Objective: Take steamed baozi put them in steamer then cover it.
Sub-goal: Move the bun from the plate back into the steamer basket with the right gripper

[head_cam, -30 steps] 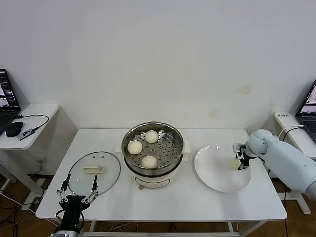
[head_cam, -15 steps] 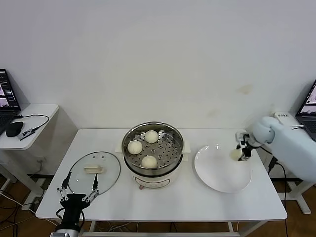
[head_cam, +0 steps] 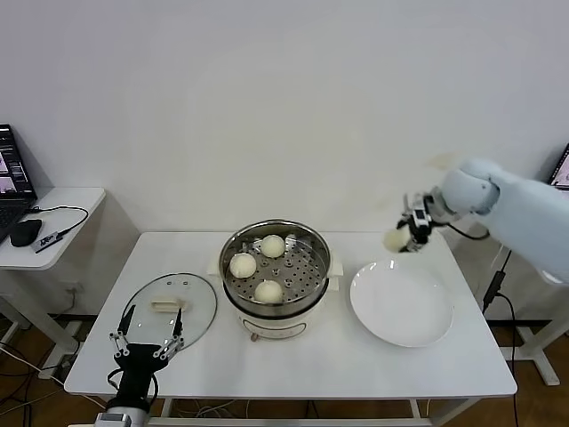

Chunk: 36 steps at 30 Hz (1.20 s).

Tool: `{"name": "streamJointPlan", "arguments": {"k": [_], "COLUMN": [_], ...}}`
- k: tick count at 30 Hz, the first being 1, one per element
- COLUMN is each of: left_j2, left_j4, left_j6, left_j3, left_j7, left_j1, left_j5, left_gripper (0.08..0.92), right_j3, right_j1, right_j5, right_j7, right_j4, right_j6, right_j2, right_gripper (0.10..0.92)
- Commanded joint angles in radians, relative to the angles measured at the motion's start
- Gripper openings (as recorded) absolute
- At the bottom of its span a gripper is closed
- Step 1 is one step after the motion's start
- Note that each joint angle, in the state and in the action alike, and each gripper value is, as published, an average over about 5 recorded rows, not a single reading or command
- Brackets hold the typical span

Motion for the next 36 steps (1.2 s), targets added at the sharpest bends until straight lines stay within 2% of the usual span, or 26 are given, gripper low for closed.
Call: {"name": "streamJointPlan", "arguments": {"k": [1, 6, 12, 26, 36], "left_j2": [0.001, -0.003, -0.010, -0.017, -0.017], "left_j4": [0.000, -0.003, -0.005, 0.015, 0.020], "left_j6": [-0.002, -0.004, -0.007, -0.019, -0.021], "left_j3": [-0.001, -0.009, -0.019, -0.036, -0.036], "left_j7": [0.000, 0.000, 0.000, -0.001, -0.001], "left_j1": [0.000, 0.006, 0.009, 0.012, 0.007], "left_j5": [-0.001, -0.002, -0.004, -0.009, -0.010], "left_gripper": [0.823, 0.823, 0.823, 0.823, 0.823], "right_j3": [-0.175, -0.171, -0.155, -0.128, -0.115], "right_j1": [0.226, 0.171, 0.086, -0.094, -0.109], "right_j5": [0.312, 0.369, 0.410, 0.306, 0.280], "right_j7": [0.114, 0.170, 0.238, 0.285, 0.283], "right_j4": [0.146, 0.147, 0.079, -0.132, -0.163], "right_j6": [-0.173, -0.226, -0.273, -0.289, -0.289], "right_j2": [0.165, 0.253, 0.350, 0.471, 0.482], "right_gripper": [0.585, 0.590, 0.594, 0.591, 0.593]}}
